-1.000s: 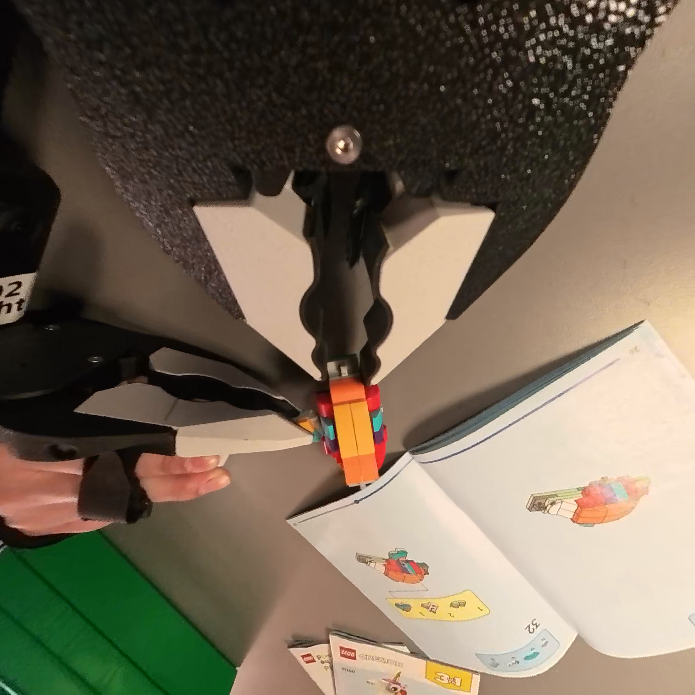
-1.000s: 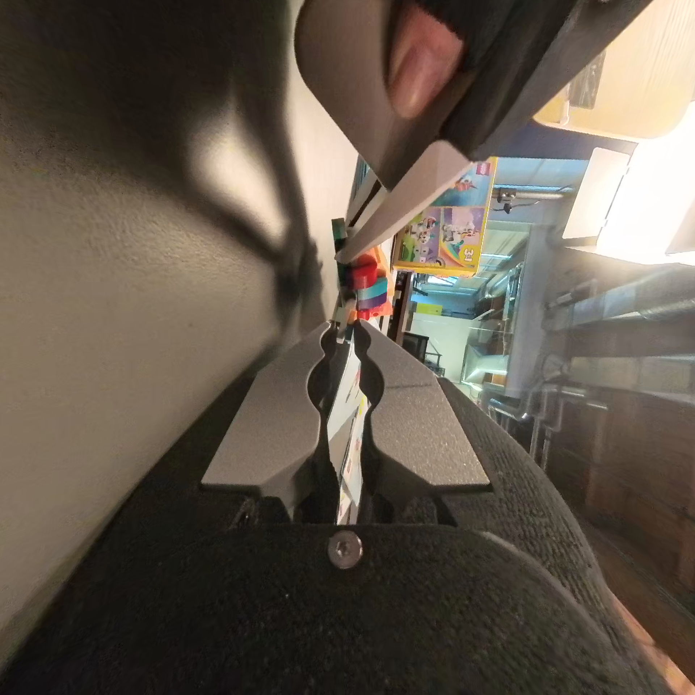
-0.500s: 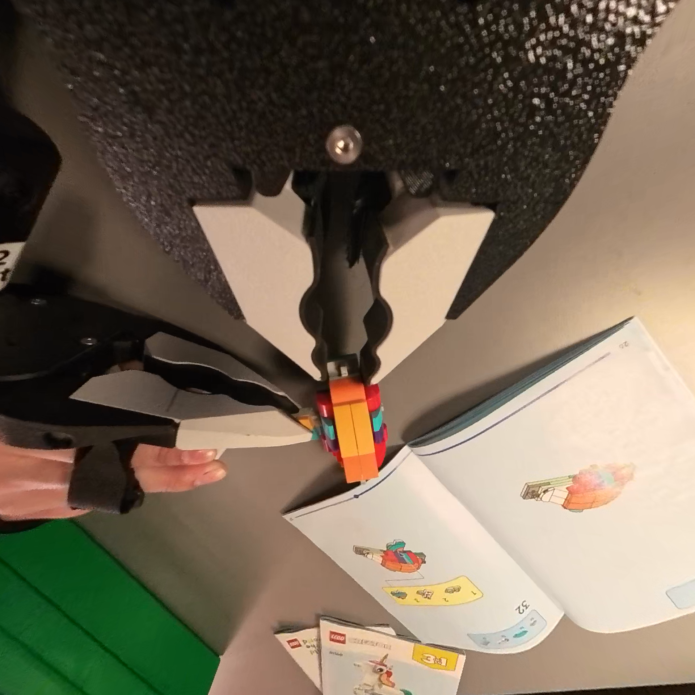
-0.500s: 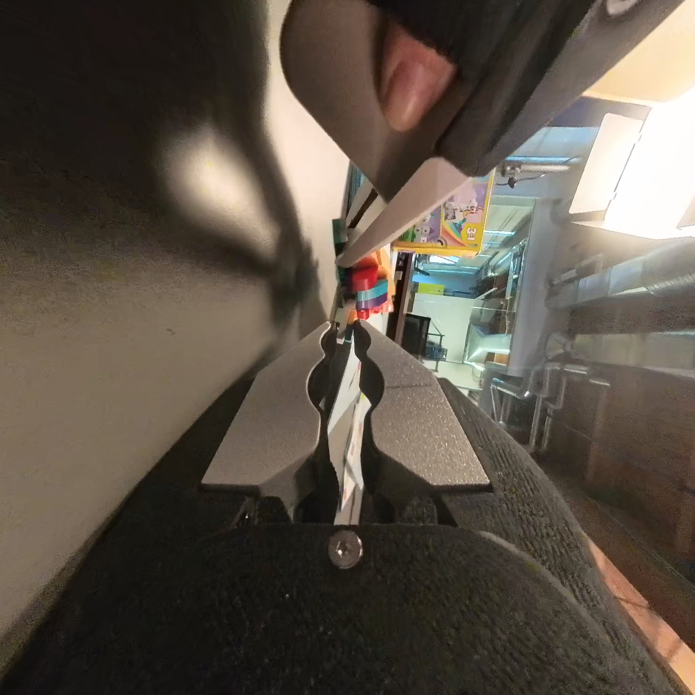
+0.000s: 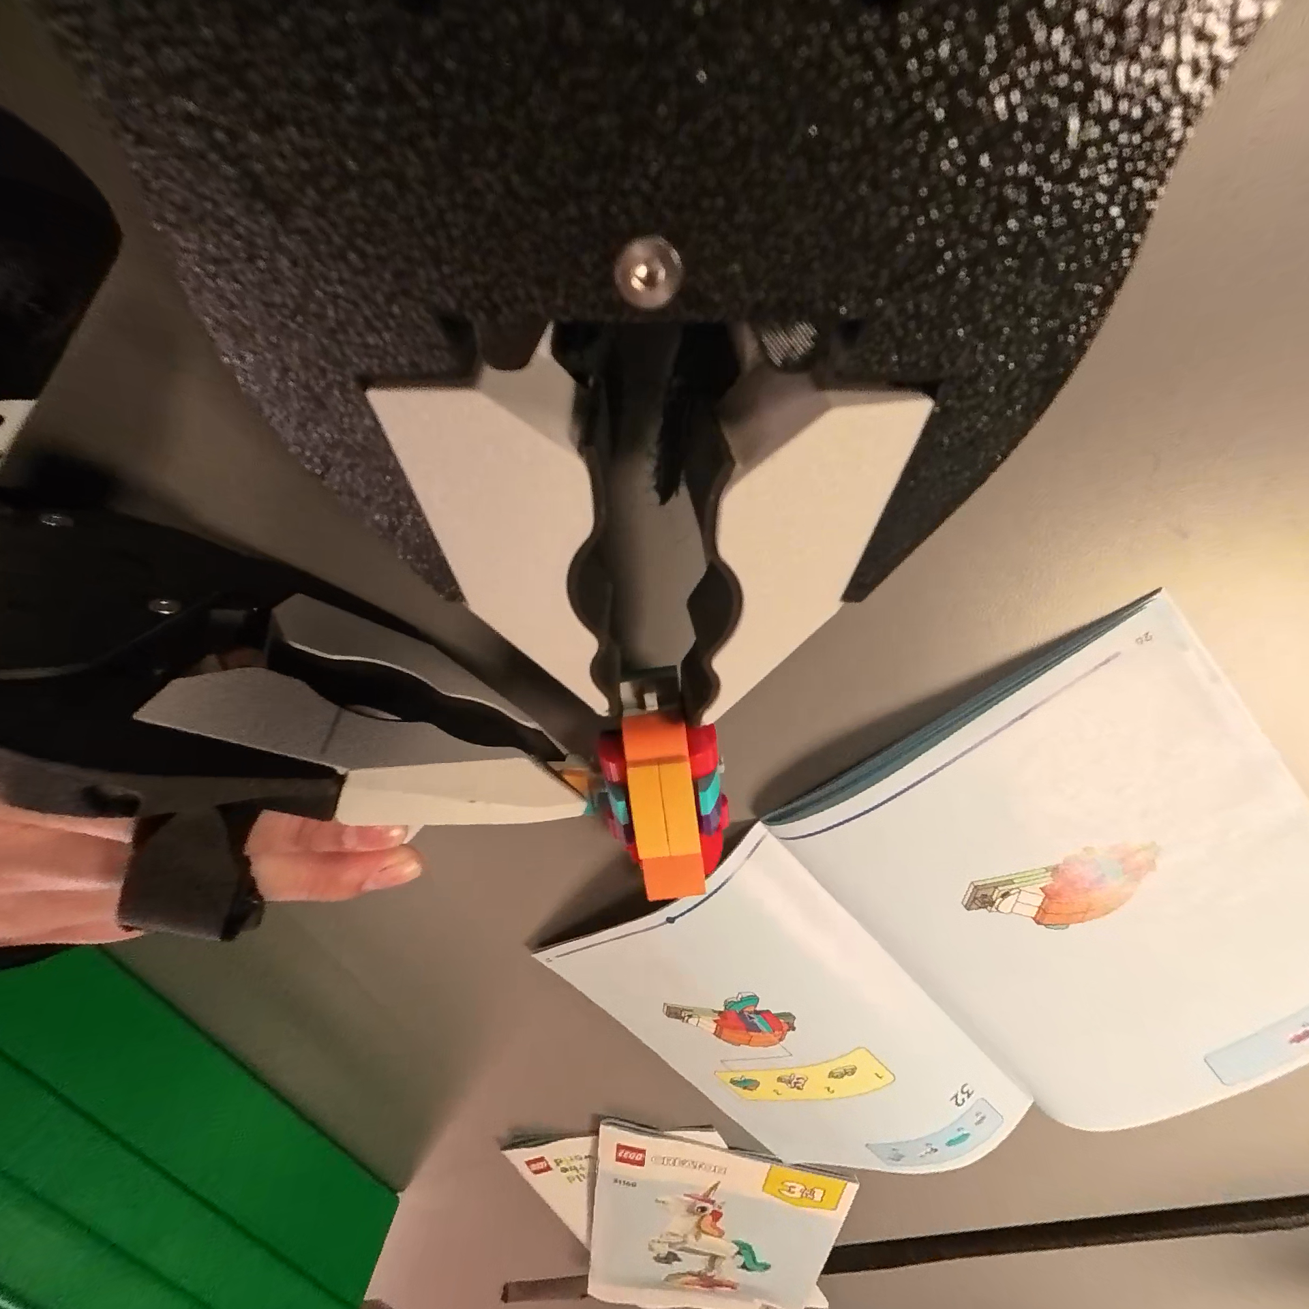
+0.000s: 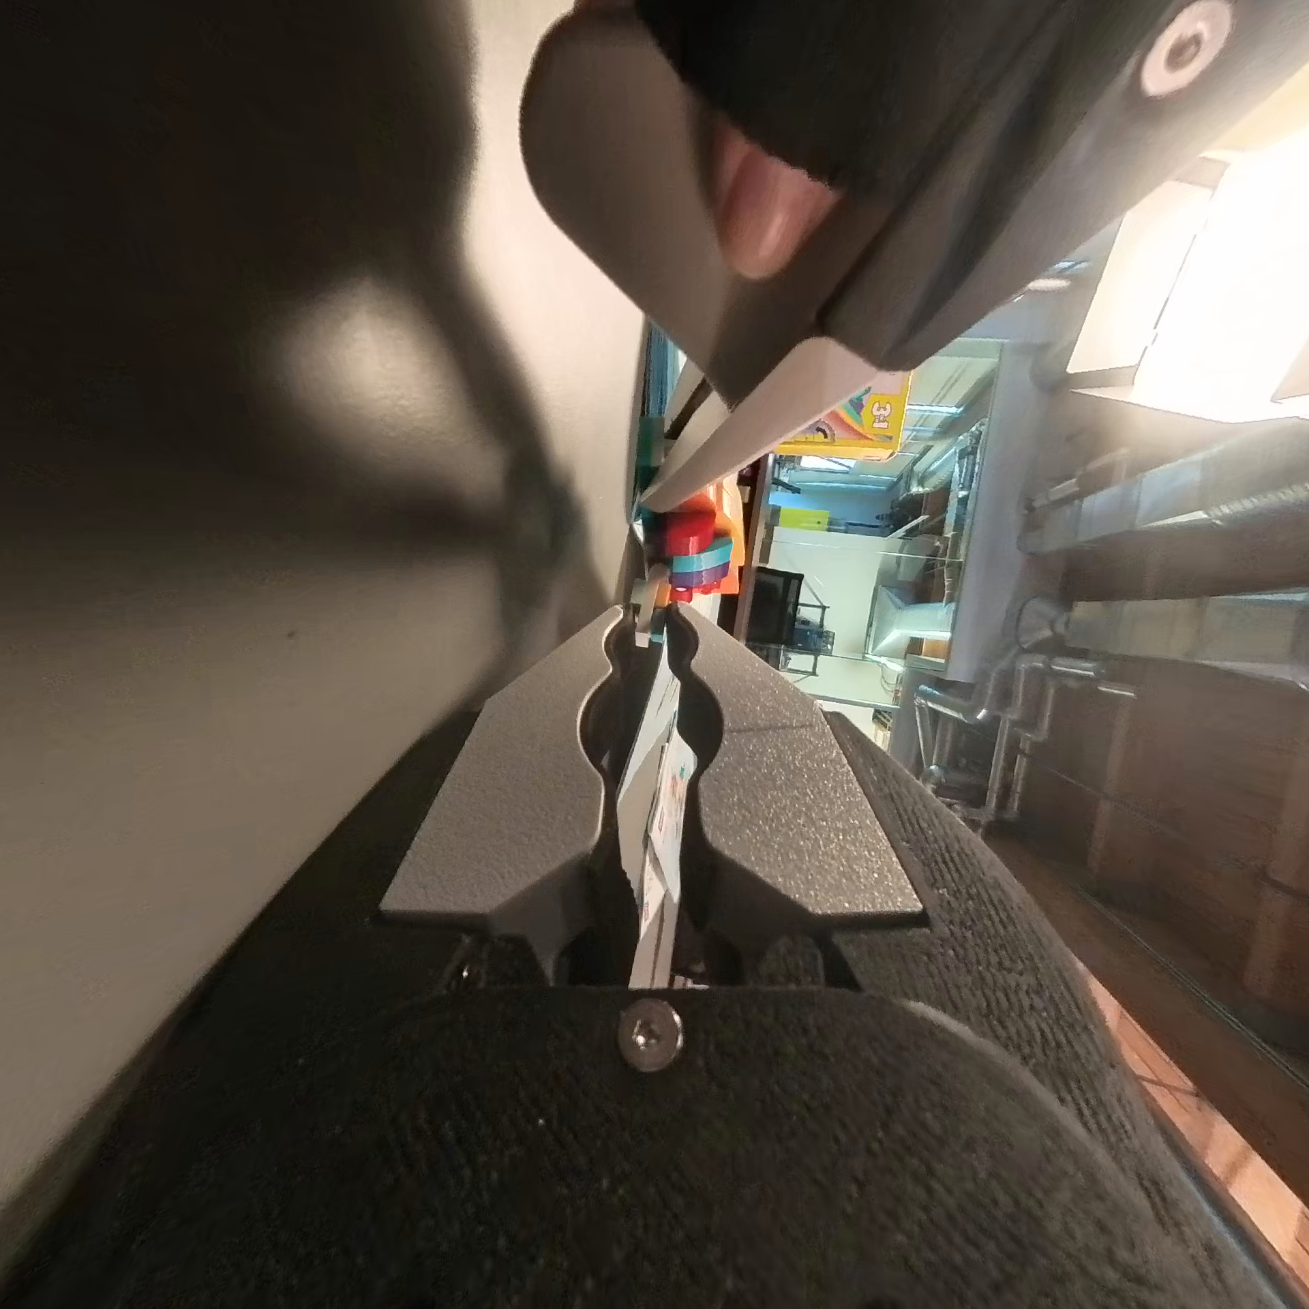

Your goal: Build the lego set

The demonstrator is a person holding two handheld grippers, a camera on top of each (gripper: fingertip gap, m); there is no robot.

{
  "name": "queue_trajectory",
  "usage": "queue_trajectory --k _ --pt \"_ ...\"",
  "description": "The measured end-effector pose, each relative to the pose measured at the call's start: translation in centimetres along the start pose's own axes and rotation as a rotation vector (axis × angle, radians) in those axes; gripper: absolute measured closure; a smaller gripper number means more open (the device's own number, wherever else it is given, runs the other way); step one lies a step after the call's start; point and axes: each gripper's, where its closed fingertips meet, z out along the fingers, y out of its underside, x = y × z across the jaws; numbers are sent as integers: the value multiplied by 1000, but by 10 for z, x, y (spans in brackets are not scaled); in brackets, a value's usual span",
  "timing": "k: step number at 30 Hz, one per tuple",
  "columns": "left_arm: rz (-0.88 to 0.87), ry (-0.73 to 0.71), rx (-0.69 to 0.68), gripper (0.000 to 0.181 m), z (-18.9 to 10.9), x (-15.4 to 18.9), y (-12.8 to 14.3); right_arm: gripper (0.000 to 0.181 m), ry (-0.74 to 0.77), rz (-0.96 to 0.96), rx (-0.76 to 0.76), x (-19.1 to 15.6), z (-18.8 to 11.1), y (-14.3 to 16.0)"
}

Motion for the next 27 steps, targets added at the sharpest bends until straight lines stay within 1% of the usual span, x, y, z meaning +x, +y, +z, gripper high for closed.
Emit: queue_trajectory --k 11,16,21,27 --pt "30 -7 -3 165 -1 -2 0 175 -18 39 24 -4 0 -4" --pt "15 59 1 165 -4 1 2 174 -33 48 85 -5 1 -8" --pt "58 75 -2 165 -7 3 2 174 -54 72 148 -6 0 -10" --pt "24 139 -2 165 -10 5 3 174 -57 103 228 -4 -2 -12"
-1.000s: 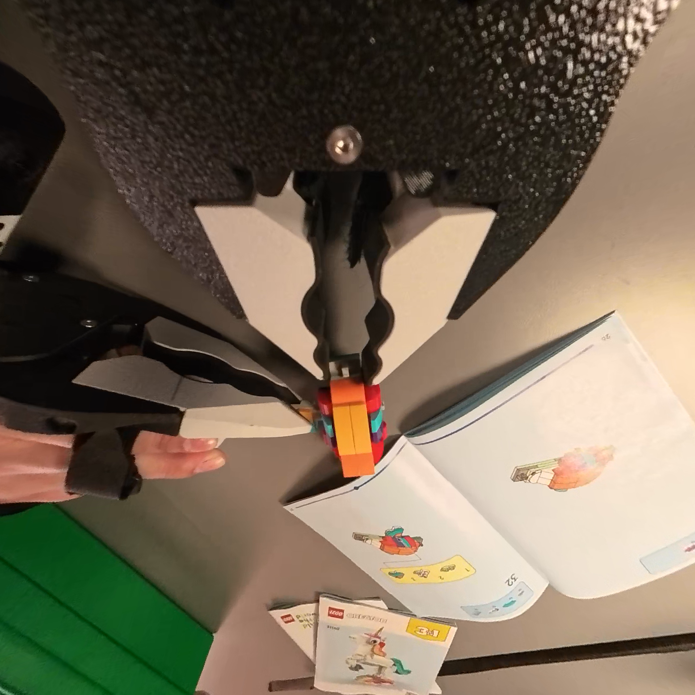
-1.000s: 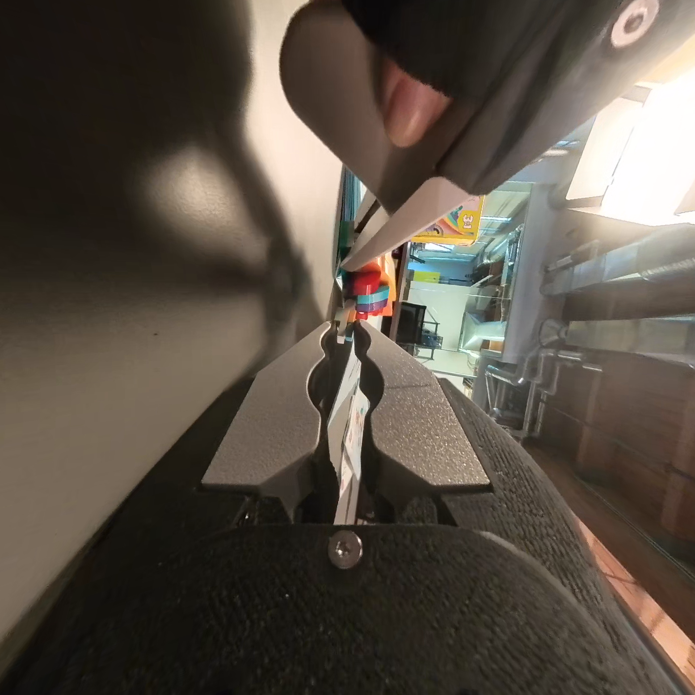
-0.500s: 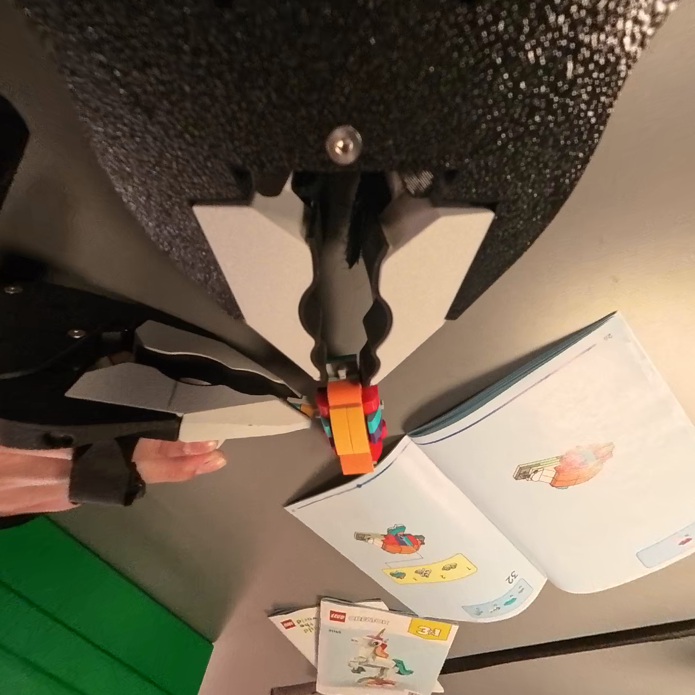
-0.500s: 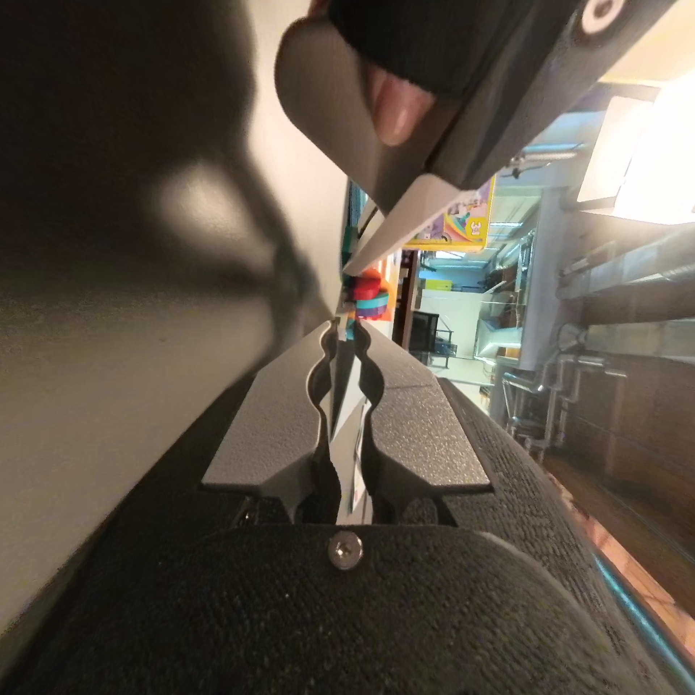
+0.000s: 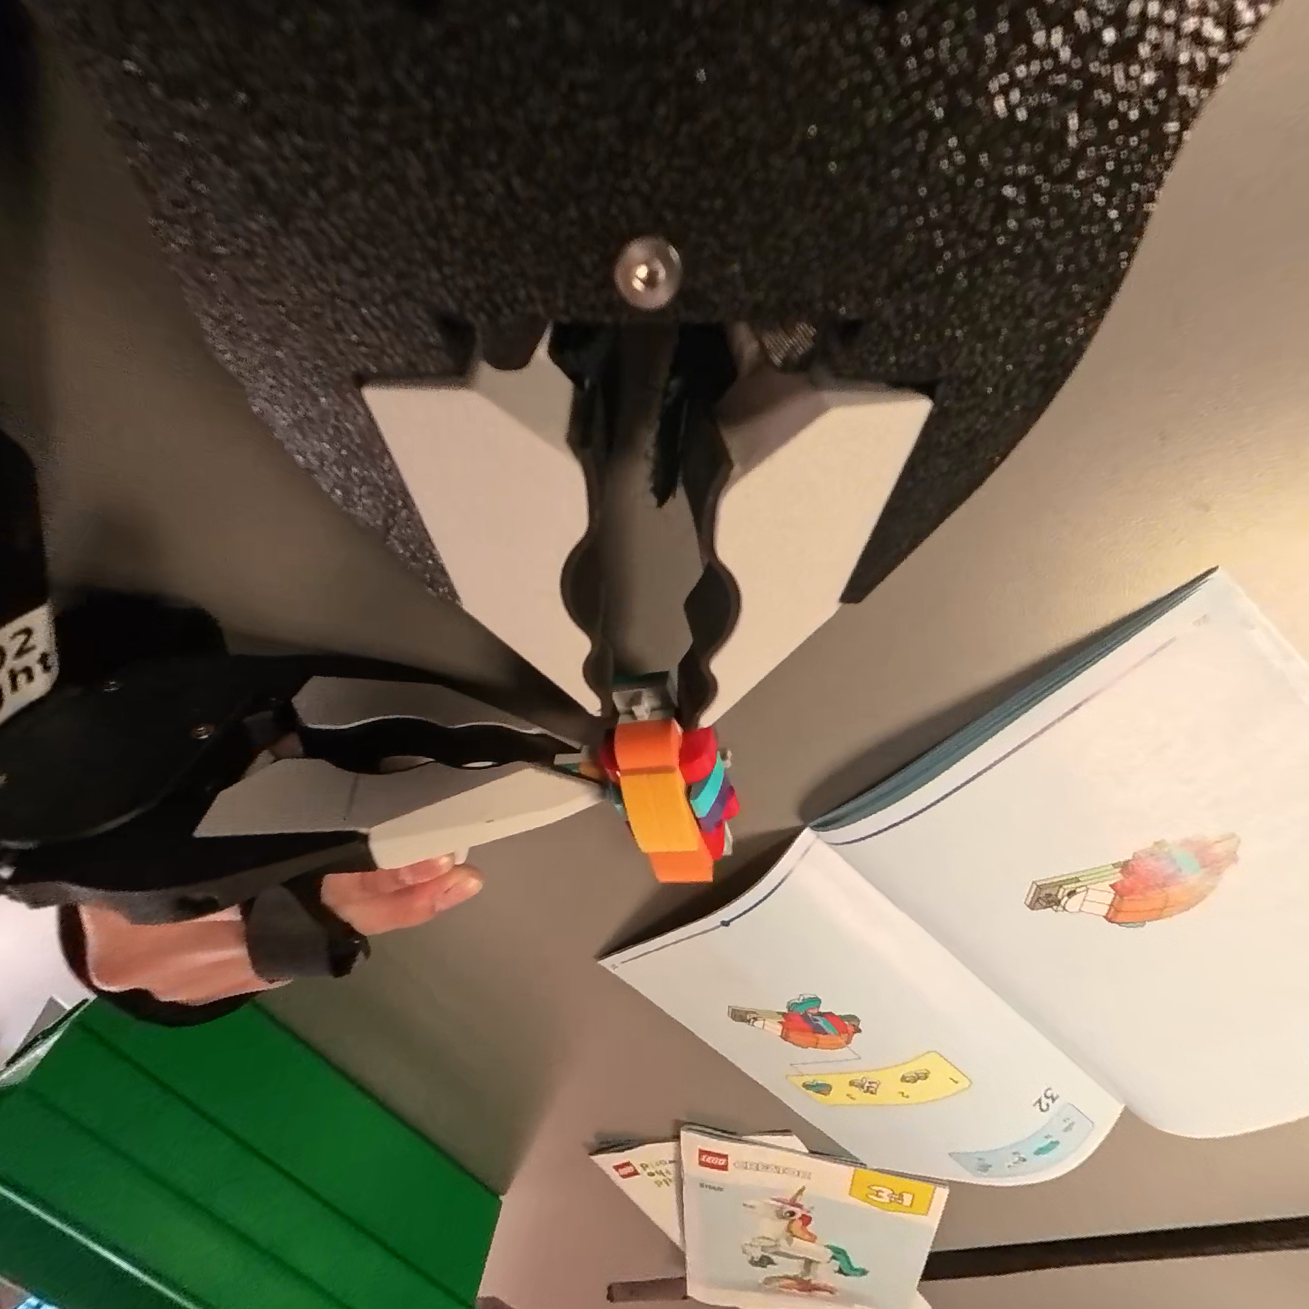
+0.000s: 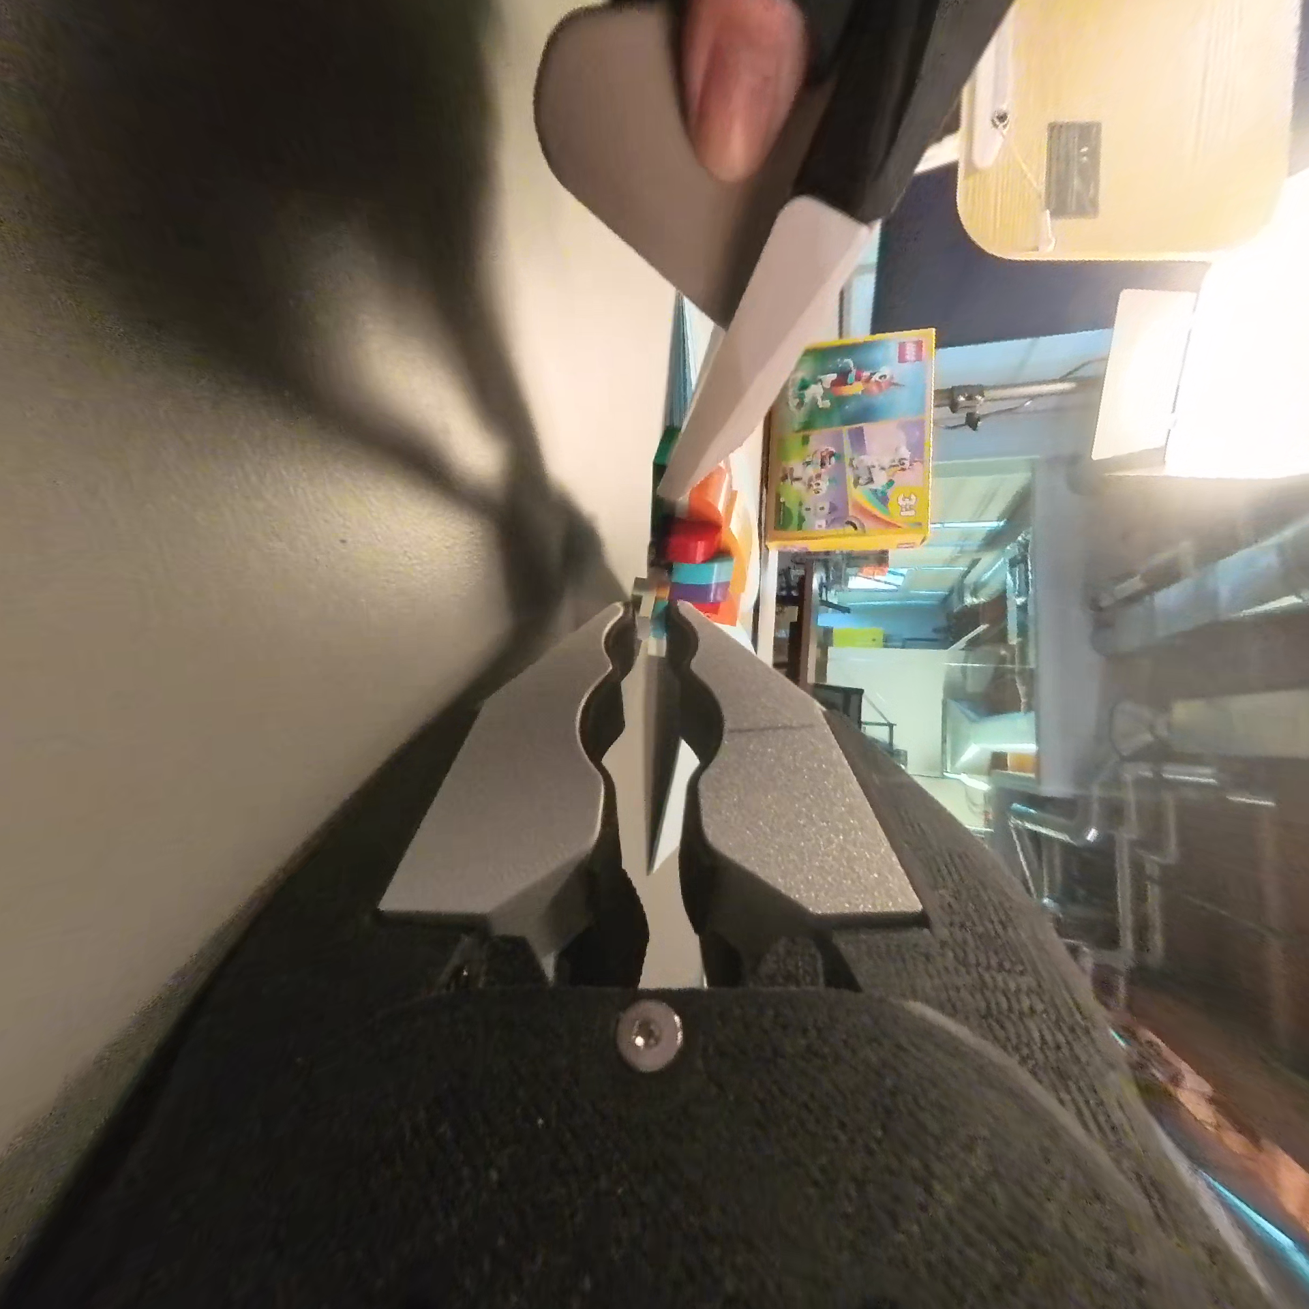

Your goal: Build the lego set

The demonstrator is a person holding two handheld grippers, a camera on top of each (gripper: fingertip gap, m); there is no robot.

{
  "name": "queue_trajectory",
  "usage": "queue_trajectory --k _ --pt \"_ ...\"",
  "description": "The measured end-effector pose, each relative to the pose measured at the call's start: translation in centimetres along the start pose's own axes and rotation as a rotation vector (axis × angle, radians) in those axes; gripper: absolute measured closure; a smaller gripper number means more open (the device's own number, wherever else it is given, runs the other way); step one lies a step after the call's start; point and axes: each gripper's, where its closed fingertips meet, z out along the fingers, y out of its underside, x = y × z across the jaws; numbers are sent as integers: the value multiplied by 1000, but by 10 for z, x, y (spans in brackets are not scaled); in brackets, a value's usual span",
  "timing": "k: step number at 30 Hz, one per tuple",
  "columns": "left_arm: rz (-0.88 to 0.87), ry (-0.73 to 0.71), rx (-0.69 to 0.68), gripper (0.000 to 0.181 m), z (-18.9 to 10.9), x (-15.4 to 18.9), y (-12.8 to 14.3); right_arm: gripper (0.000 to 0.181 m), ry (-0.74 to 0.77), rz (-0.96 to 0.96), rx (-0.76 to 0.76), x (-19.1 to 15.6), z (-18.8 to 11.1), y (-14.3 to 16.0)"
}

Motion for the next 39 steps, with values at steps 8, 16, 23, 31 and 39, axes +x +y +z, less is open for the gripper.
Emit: queue_trajectory --k 8,16,23,31,39 --pt "-26 32 1 165 -1 1 1 174 11 -10 21 2 -2 -1" --pt "-73 127 25 165 -11 4 -2 174 22 7 115 8 -9 -6" --pt "-86 127 27 165 -10 4 -2 174 37 -3 86 11 -10 -3" --pt "-83 92 33 165 -8 1 -2 175 54 -6 0 14 -7 -1" --pt "-98 147 27 164 -9 6 -2 174 58 11 59 17 -10 1"
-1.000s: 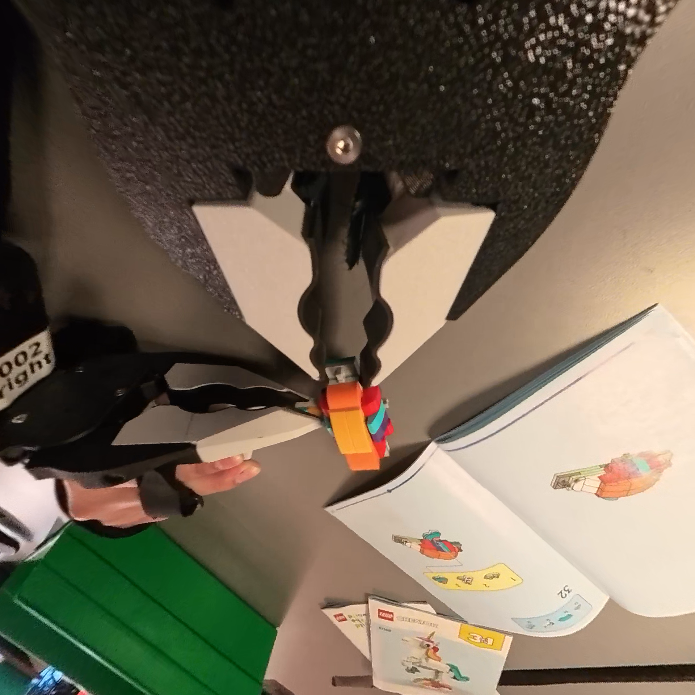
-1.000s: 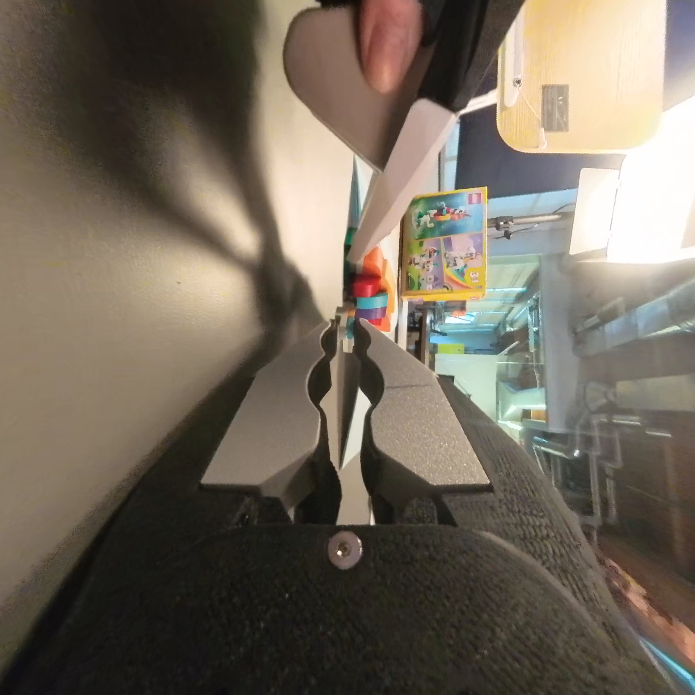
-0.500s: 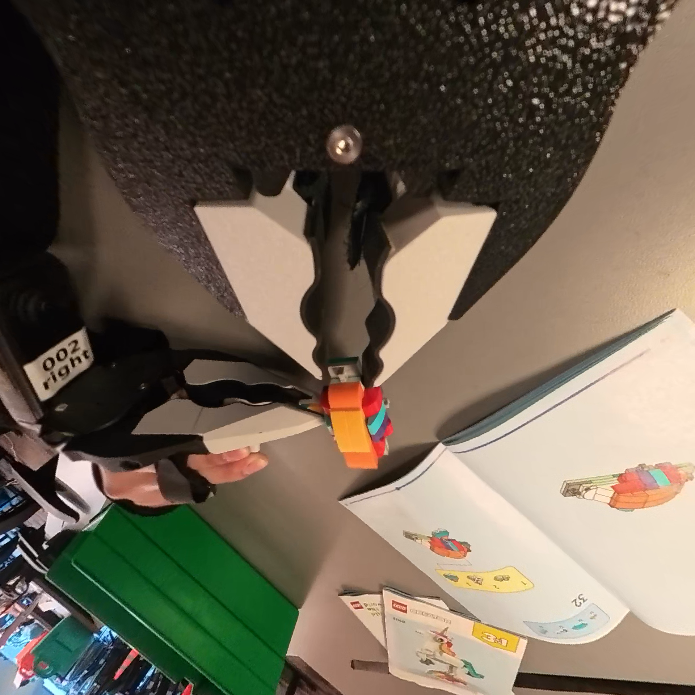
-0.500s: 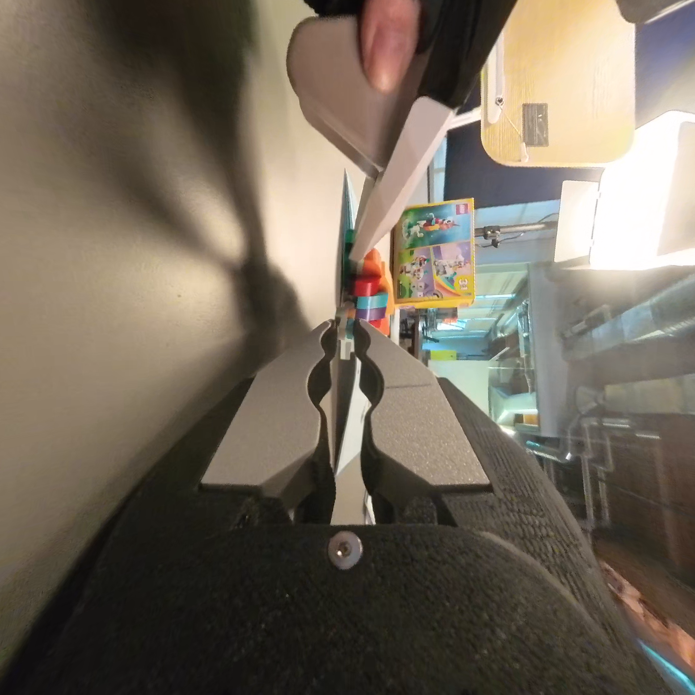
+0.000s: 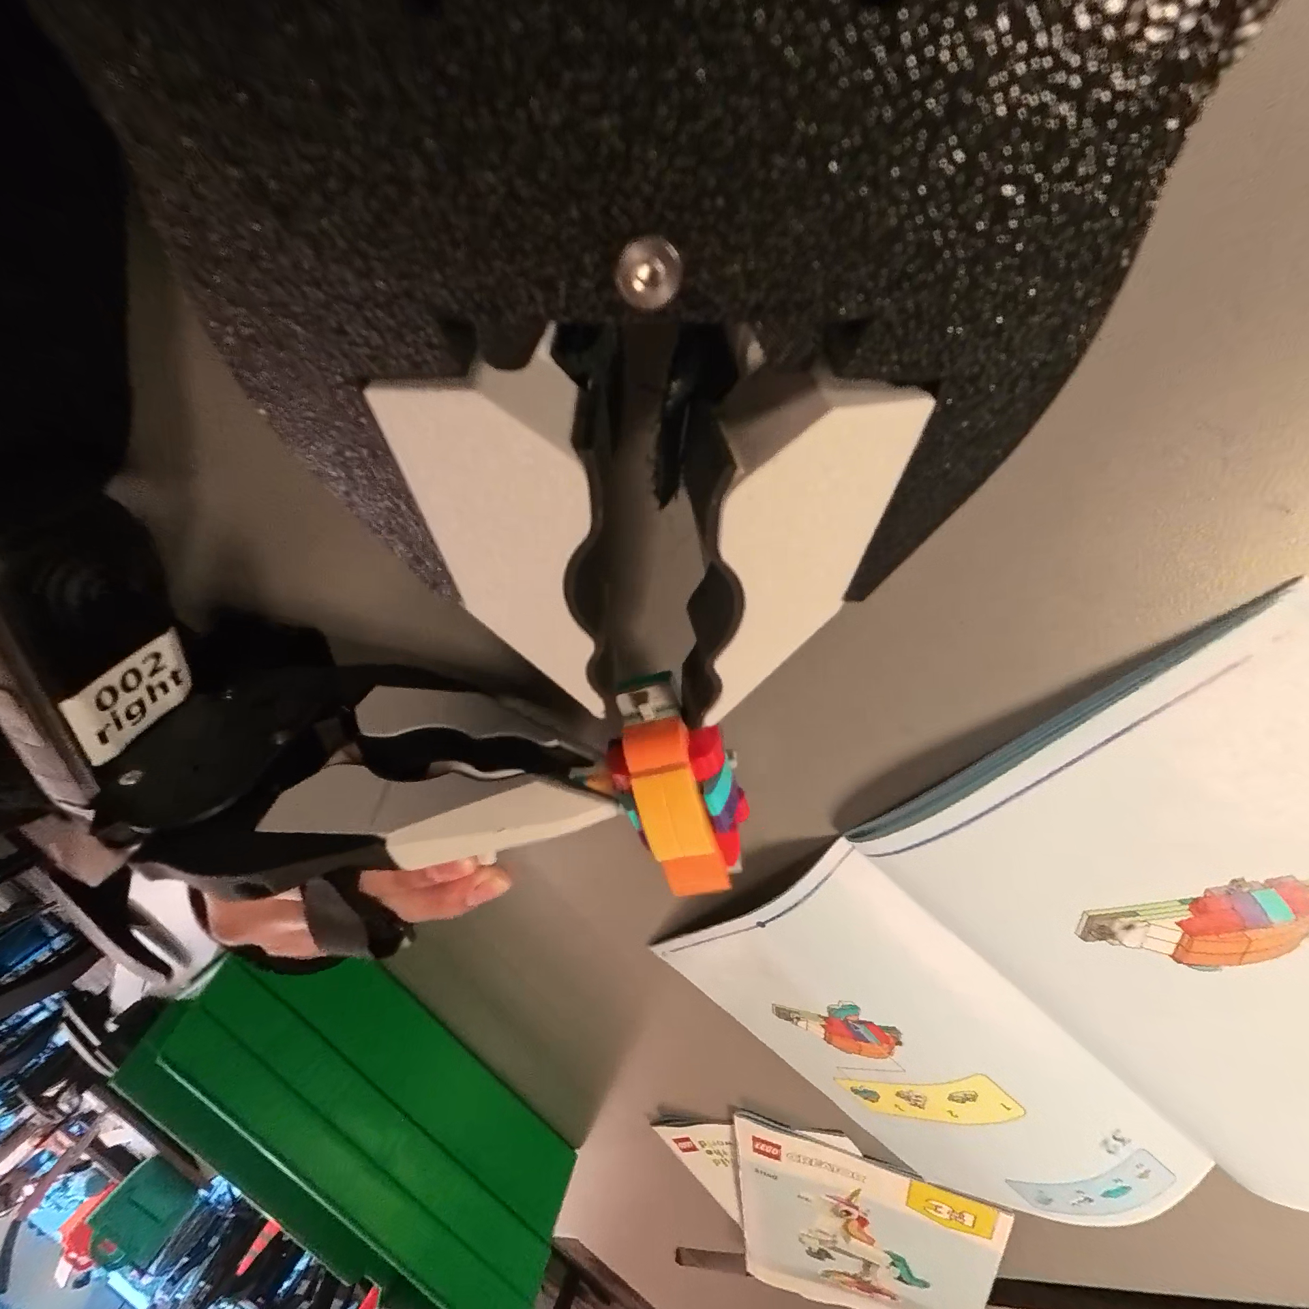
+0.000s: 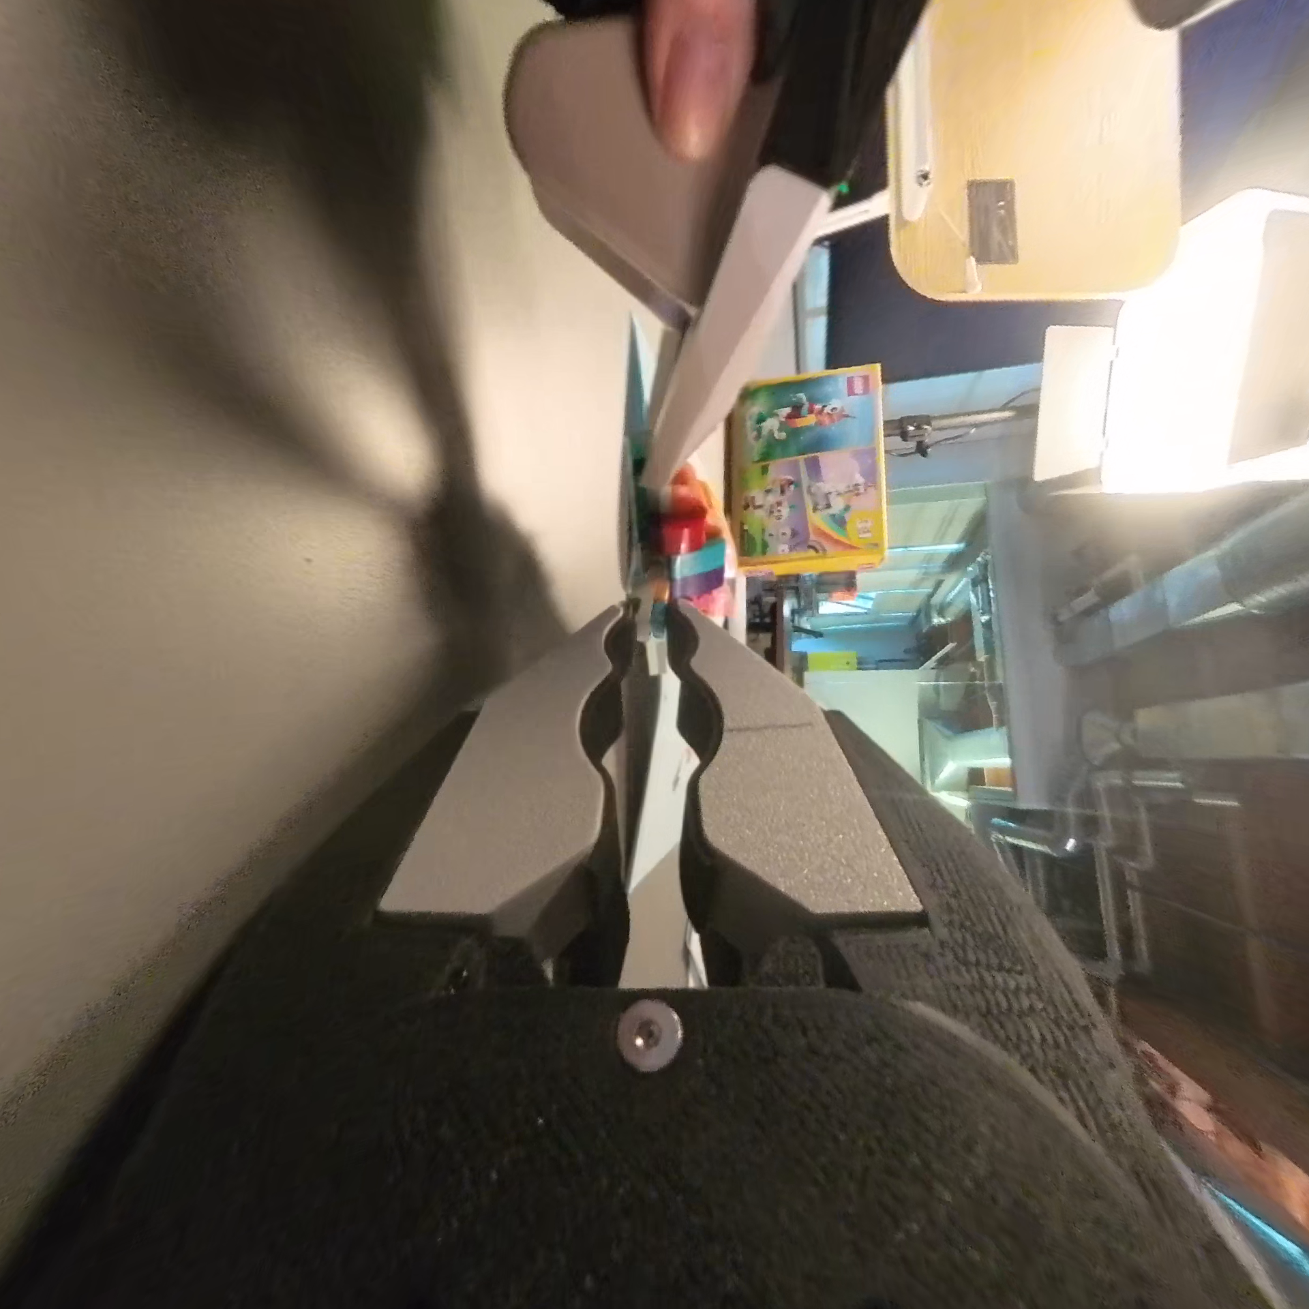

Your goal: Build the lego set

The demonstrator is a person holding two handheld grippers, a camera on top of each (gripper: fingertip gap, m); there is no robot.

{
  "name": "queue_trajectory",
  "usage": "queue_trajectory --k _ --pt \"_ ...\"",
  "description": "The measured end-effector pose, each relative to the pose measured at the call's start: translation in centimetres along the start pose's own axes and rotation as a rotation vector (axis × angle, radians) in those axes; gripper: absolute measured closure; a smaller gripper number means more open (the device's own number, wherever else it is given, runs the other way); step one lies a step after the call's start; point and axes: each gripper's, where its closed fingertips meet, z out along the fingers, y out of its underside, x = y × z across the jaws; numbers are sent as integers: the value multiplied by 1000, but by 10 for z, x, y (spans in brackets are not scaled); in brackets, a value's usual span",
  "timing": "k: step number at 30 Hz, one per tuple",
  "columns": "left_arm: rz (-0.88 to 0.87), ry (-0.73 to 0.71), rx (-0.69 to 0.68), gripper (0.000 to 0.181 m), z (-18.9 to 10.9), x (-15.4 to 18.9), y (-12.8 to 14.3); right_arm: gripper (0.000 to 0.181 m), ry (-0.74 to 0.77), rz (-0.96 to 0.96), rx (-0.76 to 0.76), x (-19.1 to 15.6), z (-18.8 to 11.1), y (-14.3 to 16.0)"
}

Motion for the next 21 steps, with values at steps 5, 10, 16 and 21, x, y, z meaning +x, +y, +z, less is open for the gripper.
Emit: queue_trajectory --k 5,10,16,21 --pt "-5 14 14 164 0 2 -1 174 4 11 22 3 -3 -1" --pt "35 -23 -7 164 1 0 2 174 -6 -65 -7 -3 -1 0" --pt "185 -138 -51 164 3 -2 5 174 -6 -130 -47 -4 1 2" --pt "395 -265 -102 165 4 -5 4 174 -60 -159 -74 -10 2 4"
